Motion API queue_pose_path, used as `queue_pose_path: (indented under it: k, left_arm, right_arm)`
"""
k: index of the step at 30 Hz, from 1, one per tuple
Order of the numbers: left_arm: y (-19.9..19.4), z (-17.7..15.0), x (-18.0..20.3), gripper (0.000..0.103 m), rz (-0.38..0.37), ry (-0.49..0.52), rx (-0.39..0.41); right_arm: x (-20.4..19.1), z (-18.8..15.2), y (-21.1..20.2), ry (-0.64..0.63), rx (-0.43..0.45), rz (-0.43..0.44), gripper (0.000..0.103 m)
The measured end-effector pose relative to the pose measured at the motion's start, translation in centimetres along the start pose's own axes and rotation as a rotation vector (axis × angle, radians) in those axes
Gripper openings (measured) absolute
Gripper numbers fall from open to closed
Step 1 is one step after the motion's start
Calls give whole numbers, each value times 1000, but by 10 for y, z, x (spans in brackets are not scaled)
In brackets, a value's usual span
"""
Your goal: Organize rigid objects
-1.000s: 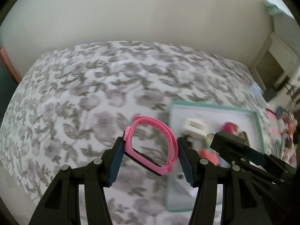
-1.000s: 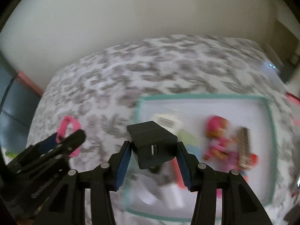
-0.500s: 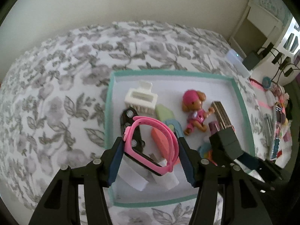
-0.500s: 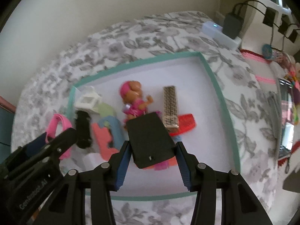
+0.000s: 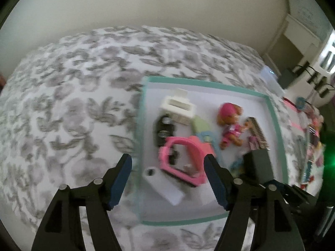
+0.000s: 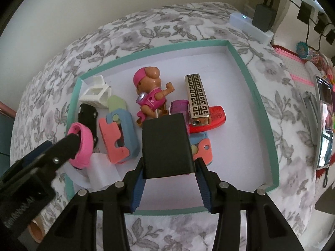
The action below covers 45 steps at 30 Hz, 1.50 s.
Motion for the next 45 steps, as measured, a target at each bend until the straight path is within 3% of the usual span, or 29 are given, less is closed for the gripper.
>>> queue_pose_path:
  k: [2, 4, 9, 15, 18, 23, 26, 33, 45]
  left_arm:
    - [-3, 0, -12, 74, 57, -7, 23]
    - [-4, -1, -23, 86, 105, -14, 31]
    - [-8, -6, -38, 94, 132, -30, 34]
    - [-22, -2, -43, 95, 128, -60, 87]
    - [-22, -3, -47, 96, 122, -69, 78]
    - [-22, -4, -50, 96, 141, -66, 65]
    - [-23, -5, -52, 96, 137, -68, 59]
    - [-25, -5, -59, 96, 160, -91, 57]
    - [-29, -1, -61, 96, 118, -119, 87]
  right_arm:
    - [-2, -2, 0, -1, -1, 3, 51]
    - [-5, -3, 0, -11, 3, -1, 56]
    - [-12, -3, -10, -36, 45, -18, 69]
    - [-18, 2, -23, -54, 103, -23, 81]
    - [-21, 3, -27, -63, 127, -23, 89]
    - [-25, 5, -35, -74, 167, -20, 91]
    - [-27, 6, -41, -82, 194, -22, 99]
    - [-31, 9, -51, -101, 243, -30, 100]
    - [-31, 9, -54, -97, 251, -21, 103]
Point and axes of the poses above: each gripper's, at about its wrist camera, not at the fingertips, and y roughly the way its jaws point, x to its right, z to its top, the point moved 6 cm from there along y, roughly the way its jaws point, and after that the axes turned 4 degrees about -y, right-handed, at the moved point
